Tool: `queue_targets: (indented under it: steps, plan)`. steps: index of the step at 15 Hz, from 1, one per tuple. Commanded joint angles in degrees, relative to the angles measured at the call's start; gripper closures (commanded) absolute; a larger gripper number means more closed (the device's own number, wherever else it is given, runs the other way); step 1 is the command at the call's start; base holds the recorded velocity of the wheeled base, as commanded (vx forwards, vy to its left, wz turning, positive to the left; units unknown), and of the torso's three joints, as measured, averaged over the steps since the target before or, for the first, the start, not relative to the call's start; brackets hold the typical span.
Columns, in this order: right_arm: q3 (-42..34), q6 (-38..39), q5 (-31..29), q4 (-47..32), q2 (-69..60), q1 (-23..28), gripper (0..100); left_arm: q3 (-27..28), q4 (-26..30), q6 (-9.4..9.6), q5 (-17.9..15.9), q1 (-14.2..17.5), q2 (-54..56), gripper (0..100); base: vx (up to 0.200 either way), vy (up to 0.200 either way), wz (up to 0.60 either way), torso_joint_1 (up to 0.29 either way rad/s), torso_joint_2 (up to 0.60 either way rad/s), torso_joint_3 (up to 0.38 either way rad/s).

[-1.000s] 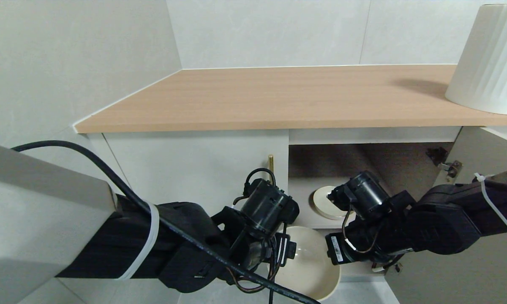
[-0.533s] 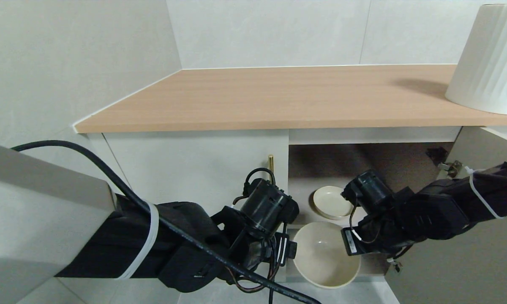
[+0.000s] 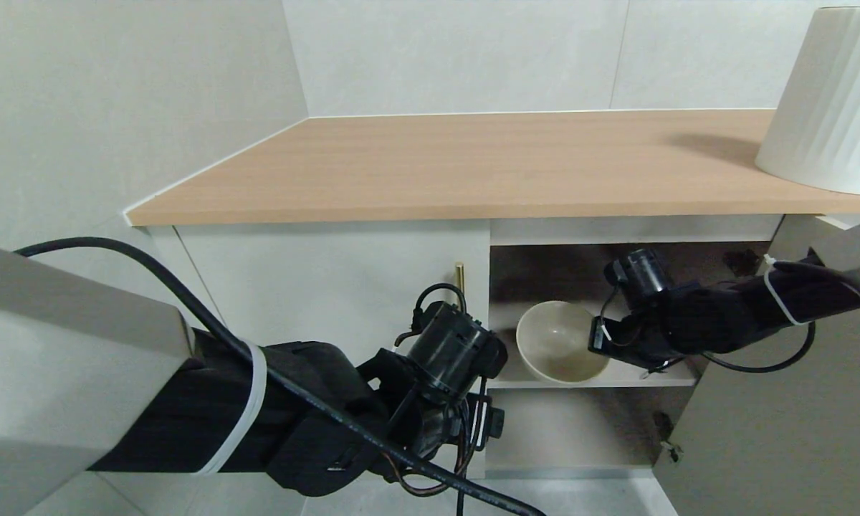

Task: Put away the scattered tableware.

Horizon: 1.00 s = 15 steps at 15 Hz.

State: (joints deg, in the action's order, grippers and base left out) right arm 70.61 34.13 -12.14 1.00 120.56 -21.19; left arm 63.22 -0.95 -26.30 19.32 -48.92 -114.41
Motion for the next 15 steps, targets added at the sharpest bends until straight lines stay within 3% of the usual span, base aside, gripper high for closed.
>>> queue_targets:
  steps: [1, 9, 15]
  plan:
    - [4.01, 3.22, -0.51, 0.49, 5.29, 1.24, 100, 0.06, -0.02, 0.02, 0.01, 0.05, -0.11, 0, 0.0, 0.0, 0.0, 0.0, 0.0, 0.0]
    - [10.08, 7.35, -1.92, 0.76, 9.86, 4.93, 100, 0.06, -0.02, -0.16, 0.01, 0.23, -0.02, 0, 0.0, 0.0, 0.0, 0.0, 0.0, 0.0]
    - [10.52, 7.44, -2.98, 2.43, 11.1, 5.02, 100, 0.06, -0.02, -0.16, 0.01, 0.23, 0.06, 0, 0.0, 0.0, 0.0, 0.0, 0.0, 0.0]
